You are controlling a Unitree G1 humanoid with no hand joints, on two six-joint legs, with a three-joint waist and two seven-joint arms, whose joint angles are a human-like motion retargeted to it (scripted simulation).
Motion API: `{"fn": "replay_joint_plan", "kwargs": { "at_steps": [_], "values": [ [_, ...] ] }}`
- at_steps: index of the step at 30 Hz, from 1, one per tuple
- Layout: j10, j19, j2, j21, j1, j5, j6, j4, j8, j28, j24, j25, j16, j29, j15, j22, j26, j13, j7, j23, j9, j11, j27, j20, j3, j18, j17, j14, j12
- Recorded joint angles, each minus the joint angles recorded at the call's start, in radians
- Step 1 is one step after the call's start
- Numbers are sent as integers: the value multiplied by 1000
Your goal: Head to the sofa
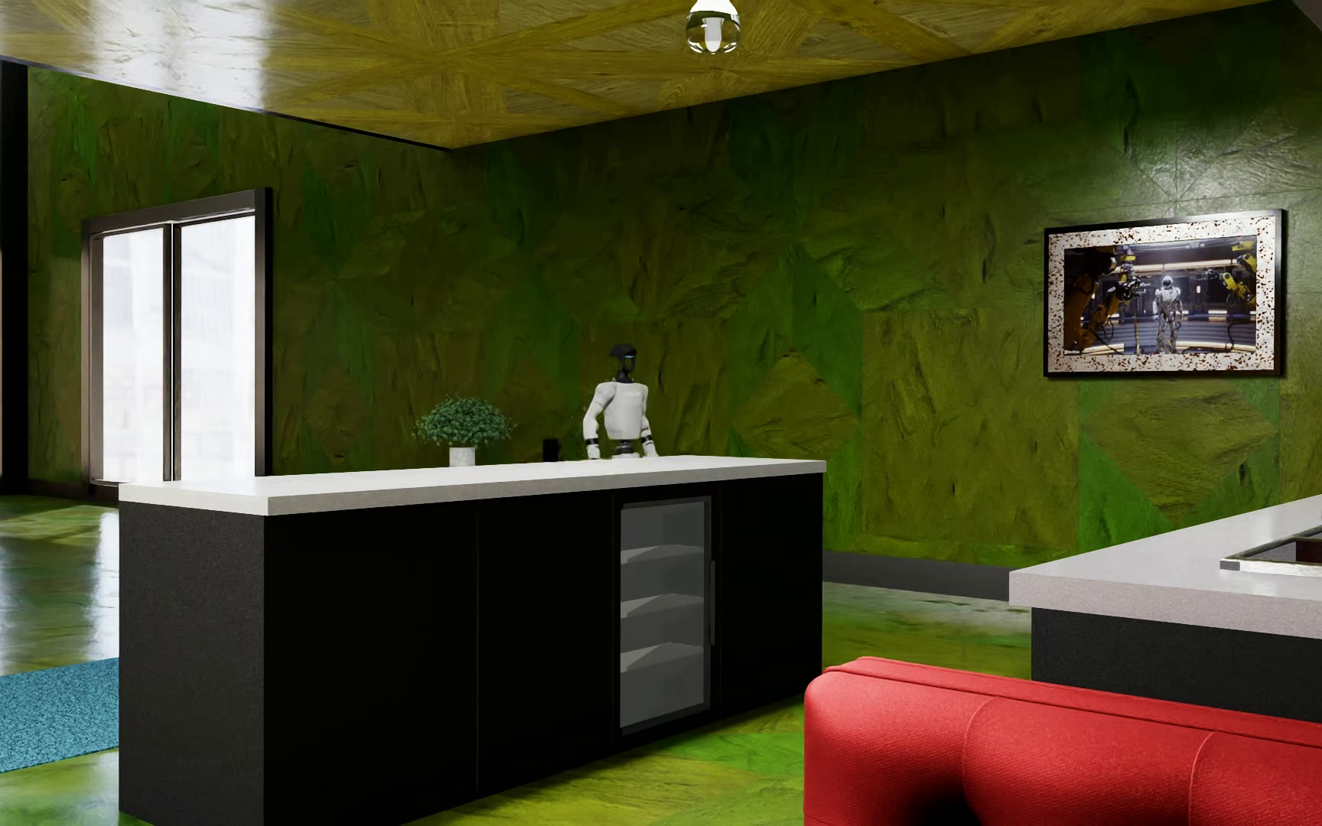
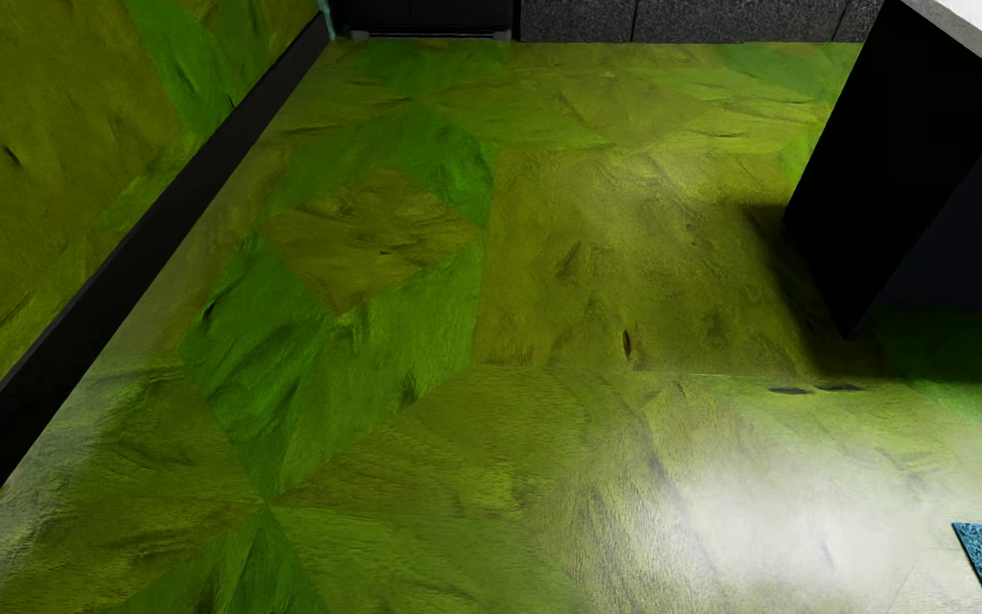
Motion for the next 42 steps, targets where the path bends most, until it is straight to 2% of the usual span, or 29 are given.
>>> {"fn": "replay_joint_plan", "kwargs": {
  "at_steps": [3,4,5,7,8,10,11,12,13,15,17,20,21,22,23,24,25,26,27,28,29,31,34,35,37,38,39,41,42],
  "values": [
    [-428,0,275,-31,-245,-17,-47,-57,0,0,0,0,-3,0,-19,38,0,-27,0,-144,1,-175,0,-54,153,0,-19,133,69],
    [-631,0,362,-41,-282,-33,-58,-56,0,0,0,0,0,0,-43,42,0,-43,0,-181,3,-214,0,-58,201,0,-24,126,91],
    [-799,0,415,-56,-331,-30,-51,-37,0,0,0,0,1,0,-74,42,0,-70,0,-208,-7,-233,0,-62,229,0,-34,2,103],
    [-915,0,493,-90,-399,-49,-46,7,0,0,0,0,7,0,-106,39,0,-115,0,-231,-19,-213,0,-84,283,0,-46,-375,121],
    [-908,0,533,-108,-422,-73,-55,16,0,0,0,0,14,0,-74,37,0,-125,0,-222,-15,-189,0,-93,310,0,-43,-344,132],
    [-790,0,547,-136,-475,-146,-97,-34,0,0,0,0,15,0,152,56,0,-104,0,-180,-31,-42,0,-98,319,0,-27,37,146],
    [-714,0,485,-116,-474,-177,-128,-80,0,0,0,0,16,0,310,78,0,-87,0,-137,-40,119,0,-91,298,0,-20,144,142],
    [-664,0,381,-81,-441,-190,-149,-121,0,0,0,0,22,0,385,97,0,-69,0,-97,-43,323,0,-71,268,0,-20,148,127],
    [-662,0,259,-63,-375,-197,-164,-163,0,0,0,0,22,0,323,103,0,-48,0,-91,-35,517,0,-37,230,0,-21,110,104],
    [-761,0,49,-13,-153,-153,-154,-183,0,0,0,0,32,0,82,78,0,-12,0,-78,-13,680,0,-9,112,0,-29,-27,52],
    [-887,0,-104,1,82,-106,-122,-156,0,0,0,0,63,0,34,-42,0,39,0,-35,1,527,0,17,-20,0,-42,-181,27],
    [-962,0,-254,4,337,-124,-105,-108,0,0,0,0,89,0,84,-189,0,103,0,29,-25,11,0,90,-148,0,-65,-463,-36],
    [-953,0,-272,6,382,-137,-110,-105,0,0,0,0,94,0,144,-220,0,118,0,55,-42,-165,0,112,-172,0,-68,-504,-66],
    [-959,0,-290,10,415,-142,-117,-102,0,0,0,0,97,0,385,-242,0,130,0,81,-58,-387,0,135,-182,0,-68,-505,-90],
    [-958,0,-321,10,444,-137,-122,-95,0,0,0,0,95,0,462,-254,0,139,0,107,-64,-439,0,155,-177,0,-68,-457,-101],
    [-908,0,-344,20,472,-119,-122,-73,0,0,0,0,87,0,144,-252,0,141,0,137,-55,-166,0,175,-169,0,-68,-360,-92],
    [-781,0,-367,22,458,-98,-114,-39,0,0,0,0,70,0,42,-221,0,140,0,159,-54,-39,0,191,-157,0,-67,-223,-73],
    [-576,0,-372,17,396,-64,-104,1,0,0,0,0,52,0,36,-157,0,129,0,171,-47,77,0,188,-139,0,-62,-95,-54],
    [-317,0,-323,36,305,-15,-106,21,0,0,0,0,45,0,-6,-80,0,99,0,168,-26,139,0,166,-118,0,-60,-38,-38],
    [-59,0,-250,55,173,29,-120,17,0,0,0,0,50,0,-24,-16,0,70,0,129,-17,118,0,120,-88,0,-56,-55,-28],
    [104,0,-156,54,48,67,-137,10,0,0,0,0,56,0,-3,33,0,53,0,64,-12,60,0,60,-37,0,-49,-87,-13],
    [87,0,72,19,-162,88,-177,-30,0,0,0,0,48,0,67,95,0,19,0,-79,-10,-89,0,17,85,0,-34,-39,60],
    [-478,0,332,-3,-366,32,-192,-39,0,0,0,0,34,0,170,98,0,-45,0,-241,-19,-247,0,-23,251,0,-29,180,164],
    [-671,0,403,-8,-408,6,-178,-24,0,0,0,0,23,0,197,92,0,-65,0,-297,-29,-268,0,-24,270,0,-40,136,192],
    [-908,0,484,-39,-487,-56,-147,22,0,0,0,0,1,0,287,99,0,-81,0,-414,-55,-268,0,-16,305,0,-70,-229,206],
    [-921,0,518,-51,-509,-97,-145,37,0,0,0,0,4,0,356,93,0,-85,0,-440,-52,-252,0,-14,332,0,-72,-335,203],
    [-894,0,547,-61,-534,-133,-150,33,0,0,0,0,11,0,455,93,0,-81,0,-434,-52,-229,0,-6,351,0,-66,-292,196],
    [-757,0,512,-64,-597,-178,-175,-33,0,0,0,0,26,0,715,119,0,-48,0,-336,-91,-76,0,0,319,0,-39,41,164],
    [-657,0,437,-52,-590,-189,-191,-79,0,0,0,0,34,0,767,132,0,-38,0,-258,-89,90,0,5,288,0,-25,117,138]
  ]
}}
